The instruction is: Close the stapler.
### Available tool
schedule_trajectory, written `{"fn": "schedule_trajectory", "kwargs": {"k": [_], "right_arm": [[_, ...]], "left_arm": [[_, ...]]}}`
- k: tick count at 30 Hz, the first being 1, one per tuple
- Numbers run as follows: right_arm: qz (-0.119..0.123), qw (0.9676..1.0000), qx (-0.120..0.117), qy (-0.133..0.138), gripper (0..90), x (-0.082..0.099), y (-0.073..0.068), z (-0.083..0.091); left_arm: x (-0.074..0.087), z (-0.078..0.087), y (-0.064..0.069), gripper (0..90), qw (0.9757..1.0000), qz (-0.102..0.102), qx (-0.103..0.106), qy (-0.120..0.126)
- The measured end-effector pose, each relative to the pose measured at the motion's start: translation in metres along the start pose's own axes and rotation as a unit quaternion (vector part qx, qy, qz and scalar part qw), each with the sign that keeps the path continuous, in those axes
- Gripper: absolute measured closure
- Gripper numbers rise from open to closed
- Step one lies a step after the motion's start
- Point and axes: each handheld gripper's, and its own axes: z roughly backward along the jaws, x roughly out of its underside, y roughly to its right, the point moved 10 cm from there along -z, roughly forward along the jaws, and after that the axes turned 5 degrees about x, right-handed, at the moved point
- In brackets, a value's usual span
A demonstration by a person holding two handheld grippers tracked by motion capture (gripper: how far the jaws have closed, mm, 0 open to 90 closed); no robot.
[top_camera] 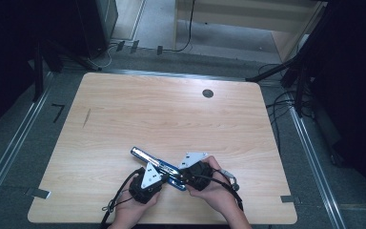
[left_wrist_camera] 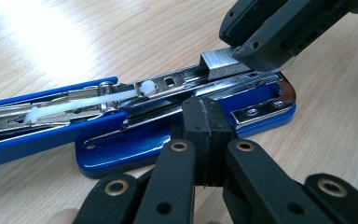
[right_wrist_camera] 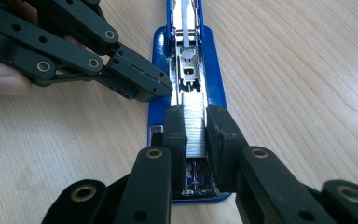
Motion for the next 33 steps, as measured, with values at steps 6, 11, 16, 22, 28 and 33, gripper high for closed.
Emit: {"fn": "schedule_trajectory", "kwargs": {"k": [6, 11, 16, 22, 28, 33], "right_arm": [[0.0, 1.0, -0.002, -0.001, 79.4, -0.0008, -0.0002, -0.0007], [0.004, 1.0, -0.003, -0.002, 79.4, -0.0012, 0.0003, -0.0008], [0.005, 1.0, -0.004, -0.005, 79.3, -0.001, 0.0002, -0.0007], [0.003, 1.0, -0.002, -0.005, 77.1, -0.0011, 0.0008, -0.0009], [0.002, 1.0, -0.004, -0.005, 77.7, 0.0002, 0.0003, -0.0006], [0.002, 1.0, -0.006, -0.002, 79.4, -0.0005, 0.001, 0.001]], "left_arm": [[-0.0001, -0.0001, 0.0001, 90.0, 1.0, 0.0, 0.0, 0.001], [-0.0001, -0.0001, 0.0001, 90.0, 1.0, 0.0, 0.0, 0.001], [-0.0001, -0.0001, 0.0001, 90.0, 1.0, 0.0, 0.0, 0.001], [-0.0001, -0.0001, 0.0001, 90.0, 1.0, 0.0, 0.0, 0.001], [-0.0001, -0.0001, 0.0, 90.0, 1.0, 0.0, 0.0, 0.001], [-0.0001, -0.0001, 0.0, 90.0, 1.0, 0.0, 0.0, 0.001]]}}
